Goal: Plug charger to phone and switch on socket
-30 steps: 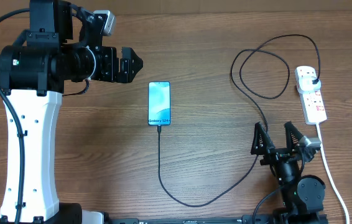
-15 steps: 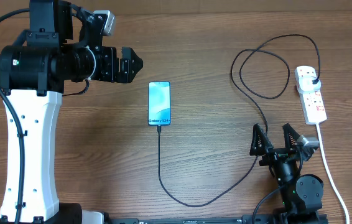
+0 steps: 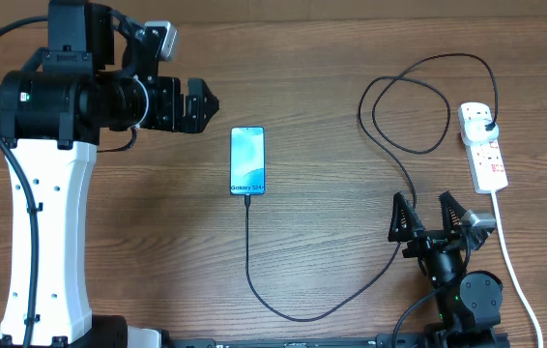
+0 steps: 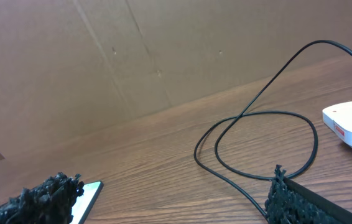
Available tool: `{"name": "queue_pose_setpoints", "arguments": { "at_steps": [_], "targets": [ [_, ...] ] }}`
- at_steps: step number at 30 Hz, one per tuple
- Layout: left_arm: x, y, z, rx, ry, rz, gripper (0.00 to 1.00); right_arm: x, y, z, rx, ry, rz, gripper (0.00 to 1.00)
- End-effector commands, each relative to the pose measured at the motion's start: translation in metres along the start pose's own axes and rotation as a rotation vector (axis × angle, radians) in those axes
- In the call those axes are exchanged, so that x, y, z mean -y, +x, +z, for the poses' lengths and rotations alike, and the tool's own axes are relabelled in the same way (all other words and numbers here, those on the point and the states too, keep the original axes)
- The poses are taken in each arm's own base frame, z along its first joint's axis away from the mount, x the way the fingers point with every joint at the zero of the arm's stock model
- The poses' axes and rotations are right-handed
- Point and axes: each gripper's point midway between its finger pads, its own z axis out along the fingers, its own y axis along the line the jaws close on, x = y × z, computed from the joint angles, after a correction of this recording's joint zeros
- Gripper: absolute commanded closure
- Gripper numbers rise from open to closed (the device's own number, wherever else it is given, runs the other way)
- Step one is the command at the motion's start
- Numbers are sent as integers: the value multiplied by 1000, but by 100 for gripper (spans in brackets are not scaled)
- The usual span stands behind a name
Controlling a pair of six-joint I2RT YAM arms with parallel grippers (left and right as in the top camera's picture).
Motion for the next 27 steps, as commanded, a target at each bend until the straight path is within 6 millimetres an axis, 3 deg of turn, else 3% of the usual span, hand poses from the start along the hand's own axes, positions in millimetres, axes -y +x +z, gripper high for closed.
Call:
{"name": "queue_pose_setpoints", "arguments": {
  "at_steps": [1, 7, 12, 27],
  "targets": [
    [-22, 3, -2, -10, -132, 9, 0, 3, 1, 0, 6, 7, -7, 0],
    [-33, 6, -21, 27, -238, 20, 0, 3, 1, 0, 6, 7, -7, 0],
    [-34, 30, -31, 58, -264, 38, 0, 3, 1, 0, 6, 7, -7, 0],
    [-46, 82, -4, 522, -269, 208, 0, 3, 1, 0, 6, 7, -7, 0]
  ]
}}
